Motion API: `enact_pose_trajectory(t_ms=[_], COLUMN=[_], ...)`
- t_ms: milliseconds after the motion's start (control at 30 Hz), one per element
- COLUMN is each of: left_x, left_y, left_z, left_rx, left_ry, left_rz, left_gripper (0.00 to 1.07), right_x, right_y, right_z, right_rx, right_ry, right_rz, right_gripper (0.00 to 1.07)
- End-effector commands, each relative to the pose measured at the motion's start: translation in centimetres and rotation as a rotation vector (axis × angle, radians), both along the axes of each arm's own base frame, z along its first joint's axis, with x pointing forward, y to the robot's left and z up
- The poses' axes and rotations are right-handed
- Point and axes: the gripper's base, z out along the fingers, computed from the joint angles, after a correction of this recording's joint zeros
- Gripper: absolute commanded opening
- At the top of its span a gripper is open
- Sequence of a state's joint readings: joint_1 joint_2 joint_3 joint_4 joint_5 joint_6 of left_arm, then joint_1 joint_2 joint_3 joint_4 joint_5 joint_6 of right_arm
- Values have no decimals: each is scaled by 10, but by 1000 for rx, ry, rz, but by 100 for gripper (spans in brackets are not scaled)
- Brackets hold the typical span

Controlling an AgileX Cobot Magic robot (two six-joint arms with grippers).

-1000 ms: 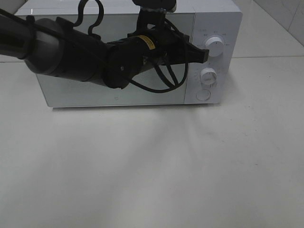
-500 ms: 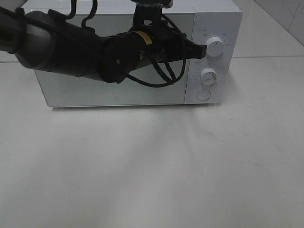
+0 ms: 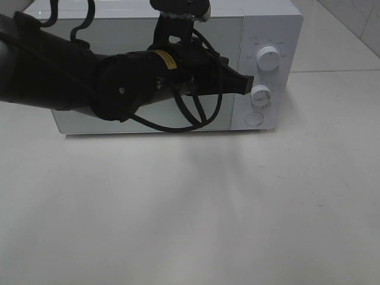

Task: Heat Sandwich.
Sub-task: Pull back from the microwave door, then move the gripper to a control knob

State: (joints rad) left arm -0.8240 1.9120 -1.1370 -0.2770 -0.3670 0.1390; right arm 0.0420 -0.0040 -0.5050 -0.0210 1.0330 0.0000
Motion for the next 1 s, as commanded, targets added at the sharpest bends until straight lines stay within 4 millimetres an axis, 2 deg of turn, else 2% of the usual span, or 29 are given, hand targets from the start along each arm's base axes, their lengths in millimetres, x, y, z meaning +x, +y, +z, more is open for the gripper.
enact_pose_trajectory(t_ms=[33,133,167,200,233,267,400,800,900,933,1000], left_x=[-11,-21,-21,-23,-27,-29,-37,-58,-61,-60,-59], left_y=[7,12,12,13,15,16,21,39,53,63,69], left_z=[7,8,8,9,10,12,15,11,14,17,19], left_rx=[18,83,83,94,110,114,178,437,491,513,522], left_ry=[78,178,178,202,242,251,321,480,567,611,632], left_rz=[-4,-38,-38,-44,-54,-58,-95,-200,-199,-187,-178], left_gripper=[7,47,47,64,96,105,101,101,101,101,101], right_x=[-4,-4,-4,-4,-4,-4,-4,-4,-4,-4,-4], right_y=[0,0,0,0,0,0,0,0,0,0,0], right_z=[0,0,0,0,0,0,0,0,0,0,0], right_rx=[-2,-2,-2,-2,-2,-2,-2,-2,-2,-2,-2], right_ry=[-30,-30,-30,-30,-30,-30,-30,-30,-30,-30,-30], right_rz=[-4,-4,-4,-4,-4,-4,-4,-4,-4,-4,-4], right_gripper=[76,76,76,76,76,76,76,76,76,76,76])
